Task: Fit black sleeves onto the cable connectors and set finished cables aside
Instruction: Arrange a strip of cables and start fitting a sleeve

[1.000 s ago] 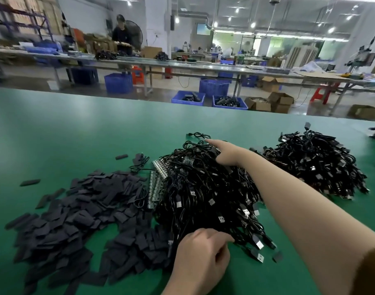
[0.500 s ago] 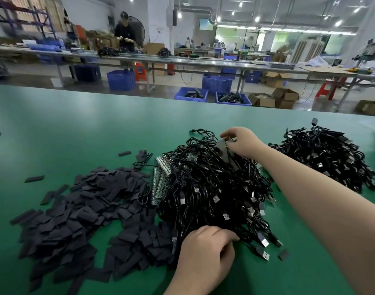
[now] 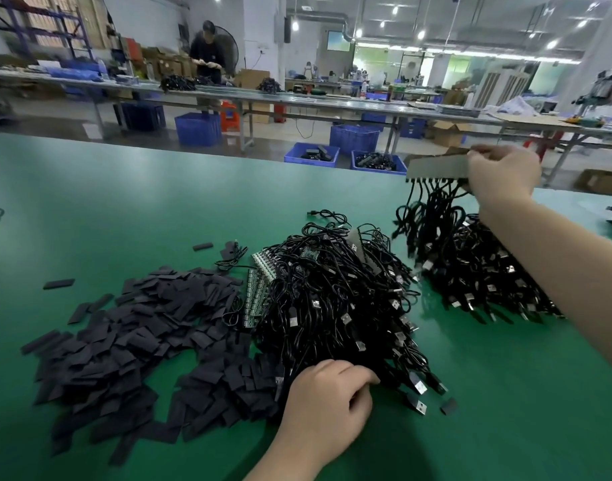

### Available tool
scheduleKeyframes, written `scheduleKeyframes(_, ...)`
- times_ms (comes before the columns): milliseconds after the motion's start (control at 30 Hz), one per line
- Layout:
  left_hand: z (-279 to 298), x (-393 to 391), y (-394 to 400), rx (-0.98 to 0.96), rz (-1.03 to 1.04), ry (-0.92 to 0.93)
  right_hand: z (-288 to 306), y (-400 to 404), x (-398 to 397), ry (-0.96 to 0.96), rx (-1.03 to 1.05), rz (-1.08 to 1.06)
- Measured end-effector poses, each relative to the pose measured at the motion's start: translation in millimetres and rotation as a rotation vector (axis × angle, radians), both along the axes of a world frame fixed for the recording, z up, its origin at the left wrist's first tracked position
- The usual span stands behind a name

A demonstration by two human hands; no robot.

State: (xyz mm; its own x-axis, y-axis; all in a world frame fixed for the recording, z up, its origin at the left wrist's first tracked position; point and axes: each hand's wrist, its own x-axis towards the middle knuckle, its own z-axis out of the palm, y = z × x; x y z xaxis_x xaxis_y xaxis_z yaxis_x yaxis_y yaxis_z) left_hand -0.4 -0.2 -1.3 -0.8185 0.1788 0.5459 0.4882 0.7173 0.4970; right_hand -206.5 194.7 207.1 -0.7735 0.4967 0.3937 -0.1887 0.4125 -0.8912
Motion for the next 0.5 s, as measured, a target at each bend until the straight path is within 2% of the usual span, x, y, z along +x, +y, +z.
scheduleKeyframes(67,0.2,2.6,0.3,0.007,0.004,0.009,12.0,8.6,20.2,0.065,-0.125,0.040)
scheduleKeyframes(200,4.5,8.5,-2.1,0.127,0.017,0.025,18.2,17.3,86.2,0.252,-0.043,0.122)
scheduleKeyframes(267,15.1,12.9,-0.6,0.260,0.030,-0.016,6.9,19.1,122.8,0.288,0.051,0.142)
scheduleKeyframes(400,58.7,25.4,10.8,0.705,-0.065,-0.260,-34.4,16.3,193.4,0.325,0.198,0.182)
scheduleKeyframes(500,92.0,32.7,16.7,0.915,-0.182,-0.603,-68.8,7.0,240.7,0.449,0.397,0.134)
